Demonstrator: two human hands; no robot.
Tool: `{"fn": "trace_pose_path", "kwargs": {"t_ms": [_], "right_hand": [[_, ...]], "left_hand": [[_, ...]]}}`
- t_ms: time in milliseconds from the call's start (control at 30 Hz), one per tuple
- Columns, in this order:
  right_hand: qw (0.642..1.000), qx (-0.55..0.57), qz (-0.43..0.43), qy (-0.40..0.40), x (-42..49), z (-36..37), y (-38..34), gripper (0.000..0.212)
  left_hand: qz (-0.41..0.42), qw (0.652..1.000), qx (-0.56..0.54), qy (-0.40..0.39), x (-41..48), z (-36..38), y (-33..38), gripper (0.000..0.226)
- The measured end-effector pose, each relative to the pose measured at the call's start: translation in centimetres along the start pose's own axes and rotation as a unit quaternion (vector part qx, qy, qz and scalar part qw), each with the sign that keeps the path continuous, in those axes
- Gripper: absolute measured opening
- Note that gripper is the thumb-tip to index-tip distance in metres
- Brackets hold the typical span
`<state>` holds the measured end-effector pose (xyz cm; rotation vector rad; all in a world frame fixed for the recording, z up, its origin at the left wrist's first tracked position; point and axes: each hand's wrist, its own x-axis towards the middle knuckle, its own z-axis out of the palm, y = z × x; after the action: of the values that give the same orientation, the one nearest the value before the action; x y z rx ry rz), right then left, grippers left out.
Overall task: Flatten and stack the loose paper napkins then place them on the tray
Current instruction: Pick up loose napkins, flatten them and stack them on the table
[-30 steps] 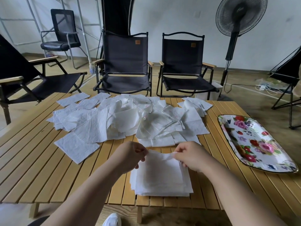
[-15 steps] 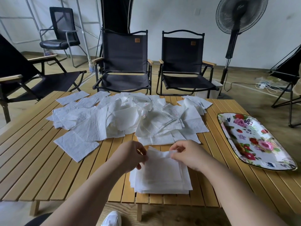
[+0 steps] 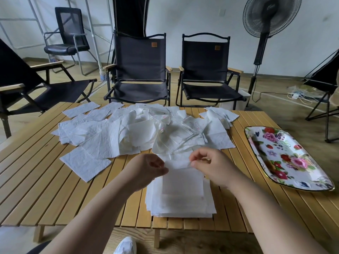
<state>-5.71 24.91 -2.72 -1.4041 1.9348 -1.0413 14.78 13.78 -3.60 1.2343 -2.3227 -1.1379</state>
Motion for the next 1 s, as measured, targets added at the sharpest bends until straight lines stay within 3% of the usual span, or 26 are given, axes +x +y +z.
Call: {"fn": "trace_pose_path", "kwargs": {"t_ms": [100,200,333,400,533,633,700,867,1000], "right_hand": [[0.993,0.107,-0.045,-0.01,-0.4,-0.6,-0.8,0.005],[0.973,0.215,-0.084,0.003,-0.7,-0.9,-1.5,0.006],[0.932,0.358,-0.047,0.022,-1.0,-1.2,-2.5,0.007],[0.924,0.379,-0.017,0.047,-0.8,-1.4,-2.4,0.009],[0.896,0.433,0.046,0.089,-0.4,-1.6,-2.1,0.01],[0.897,0.431,0.086,-0.038,-0.3,-1.5,-1.8,0.076],[0.918,0.373,0.094,-0.096,-0.5,-1.3,-1.4,0.089],[0.944,0.322,0.066,-0.038,-0.4,-0.9,-1.5,0.022],[0.949,0.312,0.045,-0.017,-0.3,-0.9,-1.6,0.019]], "left_hand": [[0.013,0.995,-0.098,-0.026,-0.4,-0.5,0.6,0.048],[0.027,0.969,-0.231,-0.085,-0.9,-0.7,1.3,0.061],[0.061,0.935,-0.323,-0.133,-1.2,-0.9,1.9,0.043],[0.064,0.93,-0.334,-0.139,-1.1,-0.9,1.7,0.04],[0.045,0.922,-0.372,-0.092,-0.9,-0.4,1.8,0.028],[0.034,0.919,-0.389,-0.042,-0.9,-0.4,2.1,0.017],[0.03,0.921,-0.388,-0.022,-0.9,-0.4,2.3,0.01],[0.024,0.927,-0.373,-0.018,-0.9,-0.6,2.0,0.013],[0.046,0.929,-0.367,-0.01,-1.0,-0.8,2.3,0.014]]}}
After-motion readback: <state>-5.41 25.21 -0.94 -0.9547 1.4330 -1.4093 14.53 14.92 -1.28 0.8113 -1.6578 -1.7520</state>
